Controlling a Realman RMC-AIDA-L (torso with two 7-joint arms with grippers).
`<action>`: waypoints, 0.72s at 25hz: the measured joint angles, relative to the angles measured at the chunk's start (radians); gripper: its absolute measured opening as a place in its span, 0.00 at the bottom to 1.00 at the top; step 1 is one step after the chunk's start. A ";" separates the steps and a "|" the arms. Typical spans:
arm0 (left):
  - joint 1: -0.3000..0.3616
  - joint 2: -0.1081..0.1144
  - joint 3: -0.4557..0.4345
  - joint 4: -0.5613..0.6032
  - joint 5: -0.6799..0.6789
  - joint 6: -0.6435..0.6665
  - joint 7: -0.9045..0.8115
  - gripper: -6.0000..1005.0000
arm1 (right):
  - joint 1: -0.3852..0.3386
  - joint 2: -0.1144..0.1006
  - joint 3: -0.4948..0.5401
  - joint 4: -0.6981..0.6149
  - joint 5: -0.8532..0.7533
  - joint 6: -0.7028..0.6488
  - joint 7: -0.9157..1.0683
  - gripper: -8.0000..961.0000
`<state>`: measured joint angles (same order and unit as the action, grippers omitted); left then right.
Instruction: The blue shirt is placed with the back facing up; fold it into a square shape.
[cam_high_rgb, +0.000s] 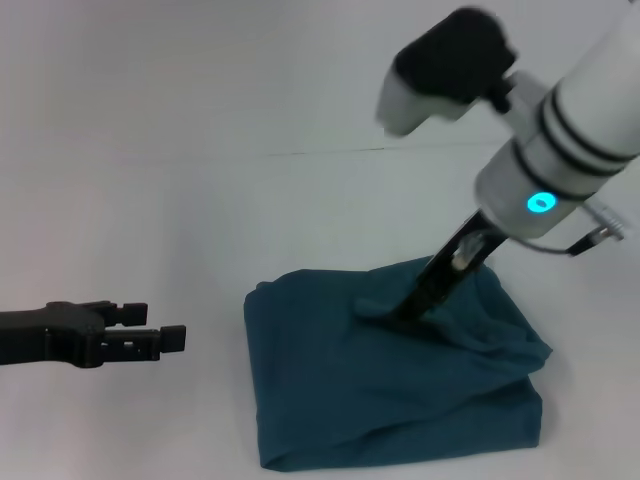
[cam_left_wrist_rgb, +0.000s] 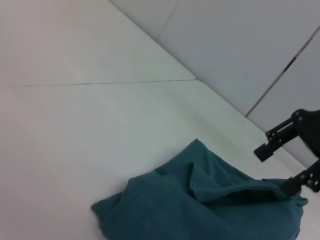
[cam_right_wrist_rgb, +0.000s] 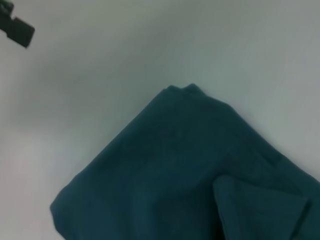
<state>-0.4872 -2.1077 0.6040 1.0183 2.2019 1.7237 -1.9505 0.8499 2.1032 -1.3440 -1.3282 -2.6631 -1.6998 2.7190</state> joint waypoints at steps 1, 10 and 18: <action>0.000 0.000 0.000 -0.003 0.000 -0.003 0.001 0.94 | 0.000 0.000 -0.036 0.011 -0.003 0.021 0.017 0.84; -0.008 0.004 -0.001 -0.030 0.001 -0.028 0.013 0.94 | 0.004 0.003 -0.219 0.069 -0.072 0.173 0.117 0.84; -0.010 0.003 0.001 -0.039 0.001 -0.033 0.016 0.94 | 0.054 0.003 -0.241 0.236 -0.073 0.273 0.136 0.67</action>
<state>-0.4970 -2.1046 0.6050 0.9797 2.2029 1.6906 -1.9348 0.9036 2.1059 -1.5851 -1.0920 -2.7361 -1.4267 2.8551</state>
